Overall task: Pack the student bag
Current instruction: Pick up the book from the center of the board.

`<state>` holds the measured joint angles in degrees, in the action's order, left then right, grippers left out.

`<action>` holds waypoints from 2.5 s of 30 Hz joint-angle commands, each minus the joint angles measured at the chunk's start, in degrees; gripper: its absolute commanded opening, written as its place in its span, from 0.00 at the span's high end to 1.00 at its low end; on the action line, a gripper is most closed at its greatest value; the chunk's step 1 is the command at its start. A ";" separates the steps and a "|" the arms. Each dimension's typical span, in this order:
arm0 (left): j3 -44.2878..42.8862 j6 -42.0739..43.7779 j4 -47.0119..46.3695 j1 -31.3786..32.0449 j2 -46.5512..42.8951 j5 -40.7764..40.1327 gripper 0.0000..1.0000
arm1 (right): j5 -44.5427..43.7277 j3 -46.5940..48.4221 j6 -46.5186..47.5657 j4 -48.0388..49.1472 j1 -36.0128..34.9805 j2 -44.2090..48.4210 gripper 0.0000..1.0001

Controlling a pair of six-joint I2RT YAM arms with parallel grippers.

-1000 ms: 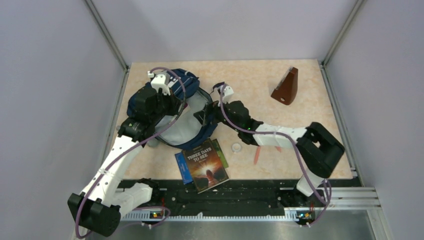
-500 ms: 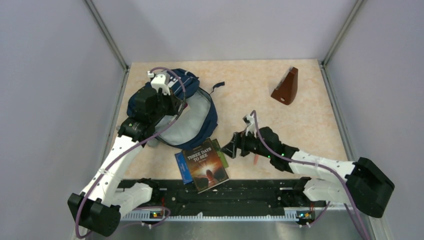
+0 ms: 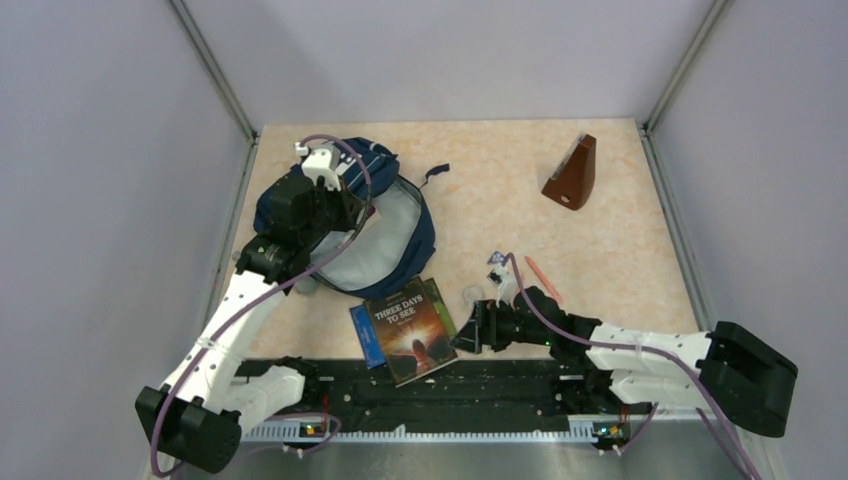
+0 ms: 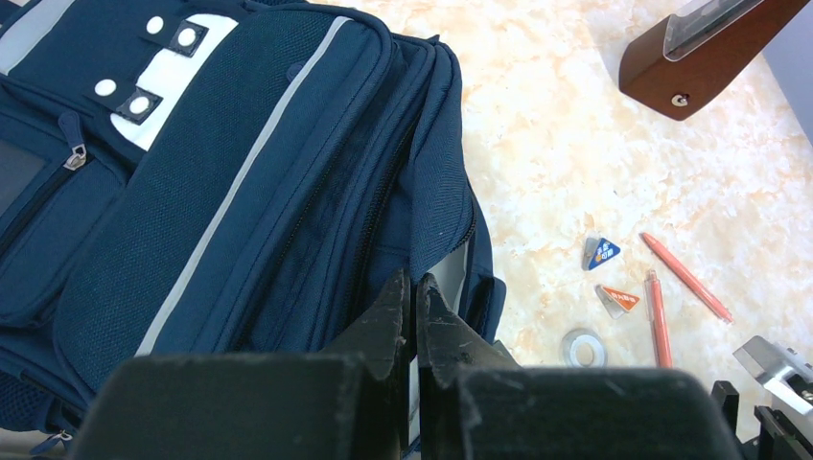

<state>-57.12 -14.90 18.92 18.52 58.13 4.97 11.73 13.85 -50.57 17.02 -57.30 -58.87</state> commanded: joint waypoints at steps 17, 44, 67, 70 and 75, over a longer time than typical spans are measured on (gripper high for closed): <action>-0.36 -1.86 -7.13 0.12 -1.70 2.64 1.00 | -25.95 -4.01 -26.91 13.83 -19.34 -8.52 0.26; 0.17 -2.24 -7.77 0.19 -1.65 2.91 1.00 | -37.16 -1.81 -37.98 28.75 -24.63 -27.74 0.51; 0.18 -1.98 -7.60 0.16 -1.35 2.53 1.00 | -47.68 2.32 -22.43 21.91 -24.53 -17.23 0.74; 0.16 -1.91 -7.58 0.14 -1.36 2.36 1.00 | -47.77 3.19 -18.65 21.78 -24.57 -16.21 0.76; 0.17 -1.81 -7.58 0.19 -1.44 2.09 1.00 | -46.39 3.24 -15.87 23.75 -24.41 -15.84 0.95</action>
<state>-56.31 -16.19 18.44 18.52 58.13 6.15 -33.36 14.76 -70.89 35.88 -81.62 -76.60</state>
